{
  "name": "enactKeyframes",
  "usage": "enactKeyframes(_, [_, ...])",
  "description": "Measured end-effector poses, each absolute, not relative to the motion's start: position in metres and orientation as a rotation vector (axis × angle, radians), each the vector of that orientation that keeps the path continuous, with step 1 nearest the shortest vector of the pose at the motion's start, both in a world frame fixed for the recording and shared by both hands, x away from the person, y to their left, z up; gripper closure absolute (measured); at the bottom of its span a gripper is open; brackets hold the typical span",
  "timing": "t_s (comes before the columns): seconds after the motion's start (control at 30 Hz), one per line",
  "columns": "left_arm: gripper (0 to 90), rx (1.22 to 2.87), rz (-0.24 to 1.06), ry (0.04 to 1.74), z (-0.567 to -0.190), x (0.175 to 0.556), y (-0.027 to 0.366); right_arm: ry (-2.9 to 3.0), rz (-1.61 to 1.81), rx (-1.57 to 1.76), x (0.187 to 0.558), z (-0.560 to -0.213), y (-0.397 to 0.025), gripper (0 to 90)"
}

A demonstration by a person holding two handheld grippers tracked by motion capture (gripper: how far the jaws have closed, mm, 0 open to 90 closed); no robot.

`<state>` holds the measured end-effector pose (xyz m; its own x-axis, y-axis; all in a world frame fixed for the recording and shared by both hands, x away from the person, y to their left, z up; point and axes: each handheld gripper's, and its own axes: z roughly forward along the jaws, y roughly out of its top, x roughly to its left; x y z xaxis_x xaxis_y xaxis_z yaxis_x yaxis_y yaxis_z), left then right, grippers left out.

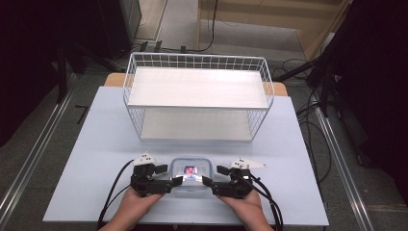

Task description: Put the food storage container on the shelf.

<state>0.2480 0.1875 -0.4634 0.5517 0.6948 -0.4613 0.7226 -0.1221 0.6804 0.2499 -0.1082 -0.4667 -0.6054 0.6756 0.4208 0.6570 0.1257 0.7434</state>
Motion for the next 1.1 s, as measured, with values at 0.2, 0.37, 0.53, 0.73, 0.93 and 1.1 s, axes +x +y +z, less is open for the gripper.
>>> enactKeyframes(0.2, [17.2,1.825,-0.094,1.167,-0.466,0.248,0.188,2.369,1.569,1.442,0.251,-0.471,-0.106,25.7])
enactKeyframes(0.37, [20.9,1.804,-0.150,1.166,-0.468,0.248,0.187,2.377,1.608,1.509,0.253,-0.475,-0.107,26.1])
enactKeyframes(0.53, [22.1,1.772,-0.194,1.185,-0.471,0.249,0.189,2.387,1.633,1.567,0.255,-0.477,-0.108,26.2])
enactKeyframes(0.73, [22.4,1.756,-0.231,1.200,-0.473,0.250,0.191,2.403,1.681,1.622,0.257,-0.481,-0.108,28.7])
enactKeyframes(0.93, [22.7,1.737,-0.263,1.210,-0.475,0.250,0.192,2.411,1.705,1.674,0.258,-0.483,-0.107,29.0])
enactKeyframes(1.1, [23.2,1.733,-0.265,1.218,-0.475,0.250,0.192,2.411,1.718,1.701,0.258,-0.485,-0.107,29.0])
